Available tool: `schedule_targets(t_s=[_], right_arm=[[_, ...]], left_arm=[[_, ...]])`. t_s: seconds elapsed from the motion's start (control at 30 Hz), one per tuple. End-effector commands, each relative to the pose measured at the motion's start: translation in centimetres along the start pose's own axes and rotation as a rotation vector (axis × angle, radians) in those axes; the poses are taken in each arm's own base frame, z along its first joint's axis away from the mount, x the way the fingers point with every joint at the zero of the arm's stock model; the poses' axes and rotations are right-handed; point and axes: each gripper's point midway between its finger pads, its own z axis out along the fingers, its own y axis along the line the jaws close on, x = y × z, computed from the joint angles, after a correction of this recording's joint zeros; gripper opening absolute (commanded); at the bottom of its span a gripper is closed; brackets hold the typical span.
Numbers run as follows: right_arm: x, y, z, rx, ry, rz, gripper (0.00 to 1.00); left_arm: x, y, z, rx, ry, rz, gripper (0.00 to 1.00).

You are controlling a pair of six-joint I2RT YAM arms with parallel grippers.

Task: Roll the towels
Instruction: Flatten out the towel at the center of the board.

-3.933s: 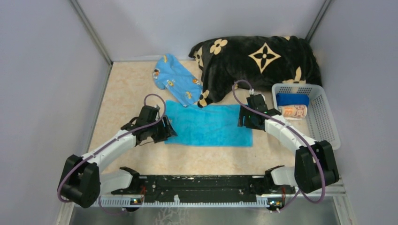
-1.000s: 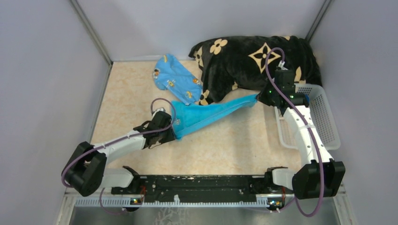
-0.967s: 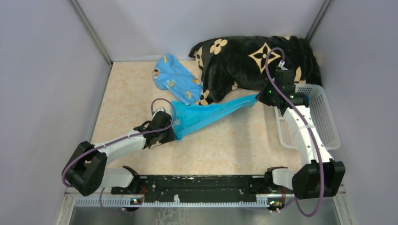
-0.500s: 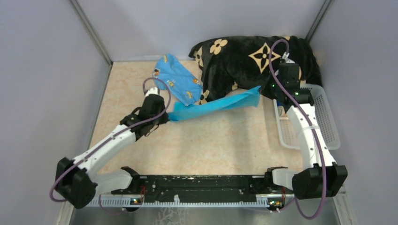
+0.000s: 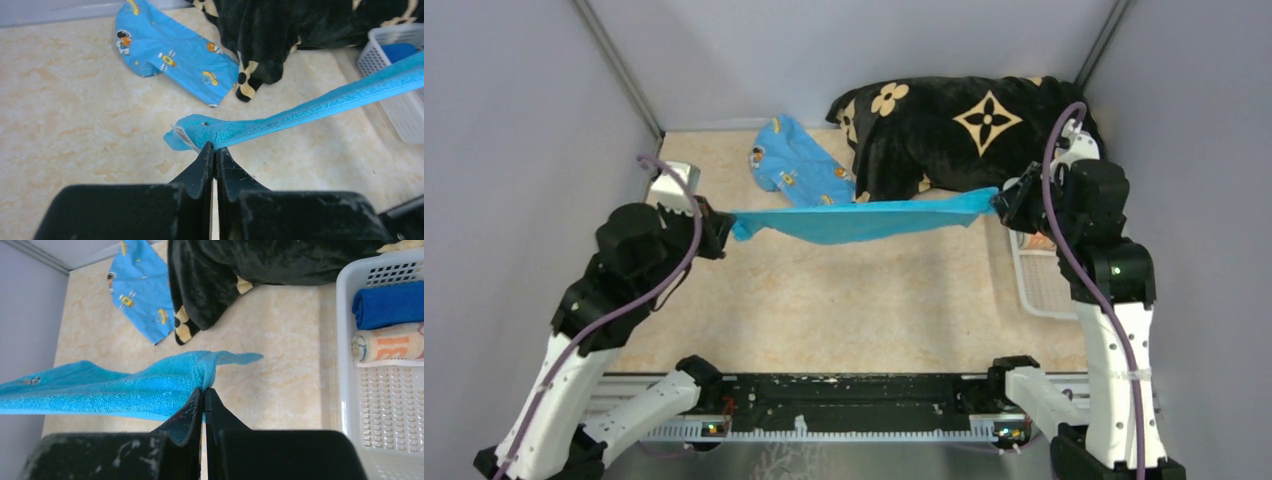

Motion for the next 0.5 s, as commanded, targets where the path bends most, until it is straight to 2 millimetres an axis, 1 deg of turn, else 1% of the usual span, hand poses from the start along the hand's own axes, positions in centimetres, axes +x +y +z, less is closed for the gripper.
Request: schedule_targets(t_s=[0.0,0.07,0.1,0.17,0.2,0.33,0.4,0.47], right_arm=[[1.3,0.8,-3.9,-0.048,0.026,-0.036,0.0],[2.9,0.8,-4.1,-0.062,0.082,-0.023,0.0],[3.7,0.6,-4.0,-0.058,0.111,-0.017,0.0],[5.3,-0.3,-3.0,-0.033,0.156,0.0,0.0],[6.1,-1.1,-2.2,-0.005,0.173,0.009,0.0],[9.1,-4.5,3.3,0.113,0.229,0.06,0.0],[10.0,-6.0,6.4,0.162,0.237,0.075,0.0],[10.6,-7.6,9.3,0.22,0.239,0.09,0.0]], left_arm=[[0.8,-1.1,-5.0,0.152,0.049,0.068,0.06],[1.3,-1.5,-5.6,0.182,0.077,0.055,0.07],[2.2,-1.5,-5.5,0.181,0.114,0.054,0.08],[4.3,-1.3,-4.3,0.158,0.196,0.058,0.09],[5.6,-1.2,-3.4,0.144,0.241,0.065,0.09],[11.9,-0.7,1.1,0.096,0.467,0.137,0.08],[14.7,0.3,3.5,0.038,0.559,0.191,0.07],[16.7,1.5,6.1,-0.005,0.63,0.247,0.07]])
